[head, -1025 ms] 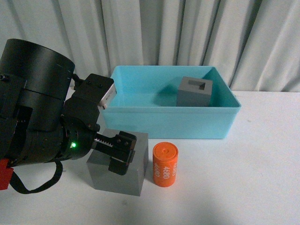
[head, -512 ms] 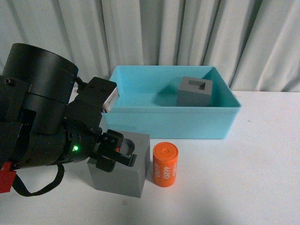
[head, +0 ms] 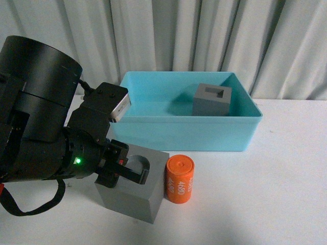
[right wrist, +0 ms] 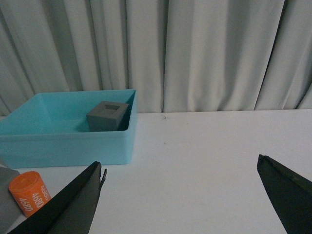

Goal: Place gray and orange parts in blue box

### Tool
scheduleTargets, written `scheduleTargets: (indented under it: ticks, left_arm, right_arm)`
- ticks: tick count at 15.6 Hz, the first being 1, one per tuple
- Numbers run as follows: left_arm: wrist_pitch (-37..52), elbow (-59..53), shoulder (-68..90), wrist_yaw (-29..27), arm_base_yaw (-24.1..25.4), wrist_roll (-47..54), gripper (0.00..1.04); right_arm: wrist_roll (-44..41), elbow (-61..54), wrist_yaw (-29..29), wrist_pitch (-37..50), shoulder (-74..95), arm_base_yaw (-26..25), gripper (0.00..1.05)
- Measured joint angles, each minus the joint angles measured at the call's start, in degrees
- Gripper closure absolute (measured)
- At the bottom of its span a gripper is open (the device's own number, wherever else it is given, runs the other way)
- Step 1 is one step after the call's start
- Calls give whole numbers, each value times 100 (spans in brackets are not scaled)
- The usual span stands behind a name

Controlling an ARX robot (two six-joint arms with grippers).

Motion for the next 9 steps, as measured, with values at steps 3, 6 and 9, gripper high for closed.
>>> scheduleTargets:
  ticks: [3, 6, 9]
  left_arm:
    - [-339, -4, -245, 94, 85, -13, 86]
    - [-560, 7, -568, 153, 251, -83, 86]
    - [-870, 153, -743, 188, 354, -195, 86]
  right_arm:
    - [0, 0, 0, 0, 0, 0, 6]
    - [0, 0, 0, -2, 0, 0, 6]
    - [0, 0, 0, -2, 2, 0, 6]
